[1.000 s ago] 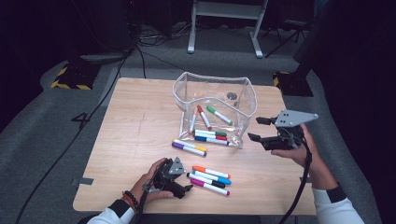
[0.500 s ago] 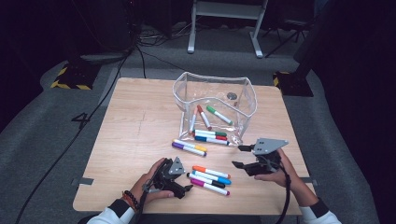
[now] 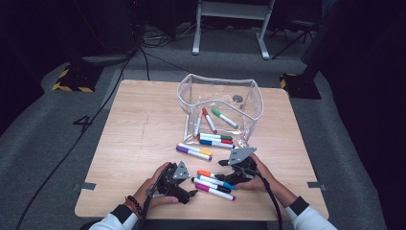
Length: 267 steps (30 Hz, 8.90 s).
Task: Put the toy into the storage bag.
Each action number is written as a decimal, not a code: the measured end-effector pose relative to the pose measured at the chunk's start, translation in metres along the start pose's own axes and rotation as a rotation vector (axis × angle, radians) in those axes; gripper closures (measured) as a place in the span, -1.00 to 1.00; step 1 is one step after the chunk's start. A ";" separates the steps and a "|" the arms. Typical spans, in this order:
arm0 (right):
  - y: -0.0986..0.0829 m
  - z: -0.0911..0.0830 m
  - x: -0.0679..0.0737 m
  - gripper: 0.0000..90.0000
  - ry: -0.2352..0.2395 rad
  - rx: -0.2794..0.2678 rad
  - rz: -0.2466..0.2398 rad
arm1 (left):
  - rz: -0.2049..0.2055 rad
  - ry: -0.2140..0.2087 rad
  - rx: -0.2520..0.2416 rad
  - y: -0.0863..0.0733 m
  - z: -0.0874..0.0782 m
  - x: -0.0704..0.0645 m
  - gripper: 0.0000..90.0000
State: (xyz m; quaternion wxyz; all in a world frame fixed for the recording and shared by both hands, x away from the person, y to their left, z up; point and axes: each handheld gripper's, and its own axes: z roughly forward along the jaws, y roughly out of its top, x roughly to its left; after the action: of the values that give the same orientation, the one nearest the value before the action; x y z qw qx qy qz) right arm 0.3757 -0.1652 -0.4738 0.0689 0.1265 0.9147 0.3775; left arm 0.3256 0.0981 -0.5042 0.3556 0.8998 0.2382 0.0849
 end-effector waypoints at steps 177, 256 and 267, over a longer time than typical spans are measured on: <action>0.103 -0.151 -0.103 -0.14 -0.324 -0.144 0.113 | -0.012 0.012 0.004 0.000 0.000 0.002 -0.84; -0.023 -0.030 -0.006 0.66 -0.019 0.039 -0.016 | -0.013 0.013 0.004 0.000 0.000 0.002 -0.84; 0.009 -0.091 -0.017 0.66 -0.096 -0.094 -0.048 | -0.013 0.012 0.005 0.000 0.000 0.002 -0.84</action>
State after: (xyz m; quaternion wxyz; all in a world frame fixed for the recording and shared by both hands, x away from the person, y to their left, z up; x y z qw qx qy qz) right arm 0.3733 -0.2255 -0.4029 0.1276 0.1193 0.8943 0.4119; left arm 0.3271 0.0990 -0.5046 0.3526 0.8986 0.2461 0.0875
